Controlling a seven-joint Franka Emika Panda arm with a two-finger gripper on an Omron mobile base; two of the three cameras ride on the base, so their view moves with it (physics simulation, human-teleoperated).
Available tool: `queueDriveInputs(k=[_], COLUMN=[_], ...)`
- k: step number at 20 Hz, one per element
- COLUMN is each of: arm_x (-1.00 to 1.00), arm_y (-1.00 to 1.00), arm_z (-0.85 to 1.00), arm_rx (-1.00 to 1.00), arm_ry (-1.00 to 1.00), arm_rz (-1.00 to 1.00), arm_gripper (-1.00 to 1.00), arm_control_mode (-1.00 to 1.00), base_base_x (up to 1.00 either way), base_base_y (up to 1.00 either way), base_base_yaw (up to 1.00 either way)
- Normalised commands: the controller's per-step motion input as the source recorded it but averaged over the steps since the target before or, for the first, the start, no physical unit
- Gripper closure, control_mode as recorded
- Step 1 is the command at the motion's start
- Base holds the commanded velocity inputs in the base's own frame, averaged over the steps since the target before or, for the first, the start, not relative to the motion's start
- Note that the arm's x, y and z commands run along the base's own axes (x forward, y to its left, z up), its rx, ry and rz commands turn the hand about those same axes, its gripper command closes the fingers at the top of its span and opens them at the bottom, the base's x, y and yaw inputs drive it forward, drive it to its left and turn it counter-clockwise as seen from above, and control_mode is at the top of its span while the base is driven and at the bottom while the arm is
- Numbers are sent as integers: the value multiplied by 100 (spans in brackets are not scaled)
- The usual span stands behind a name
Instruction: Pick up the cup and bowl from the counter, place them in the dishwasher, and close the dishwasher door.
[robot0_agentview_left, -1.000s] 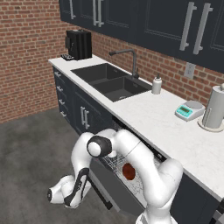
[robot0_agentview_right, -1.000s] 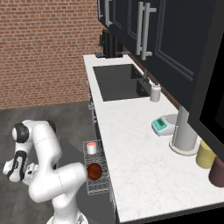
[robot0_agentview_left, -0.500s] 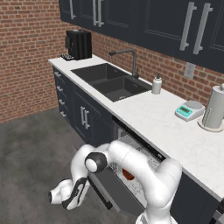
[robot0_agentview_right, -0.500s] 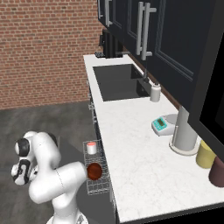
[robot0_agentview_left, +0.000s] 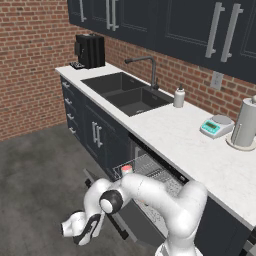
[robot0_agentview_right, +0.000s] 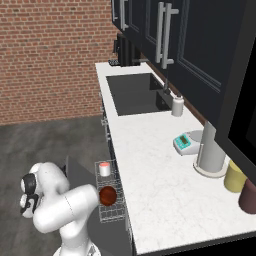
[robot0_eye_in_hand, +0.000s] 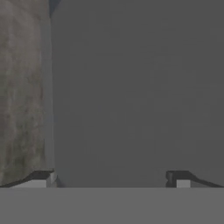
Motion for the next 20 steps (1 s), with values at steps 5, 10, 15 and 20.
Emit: queueDriveInputs(k=[5, 10, 15, 20], arm_x=[-32, 0, 0, 3], arm_y=[-58, -78, -87, -89], arm_z=[13, 32, 55, 53], arm_rx=[5, 9, 13, 14], arm_ry=[0, 0, -1, 0], arm_rz=[0, 0, 0, 0], arm_gripper=[-100, -100, -100, -100], arm_control_mode=[-100, -100, -100, -100], base_base_x=[0, 0, 0, 0], base_base_y=[0, 0, 0, 0], base_base_yaw=[0, 0, 0, 0])
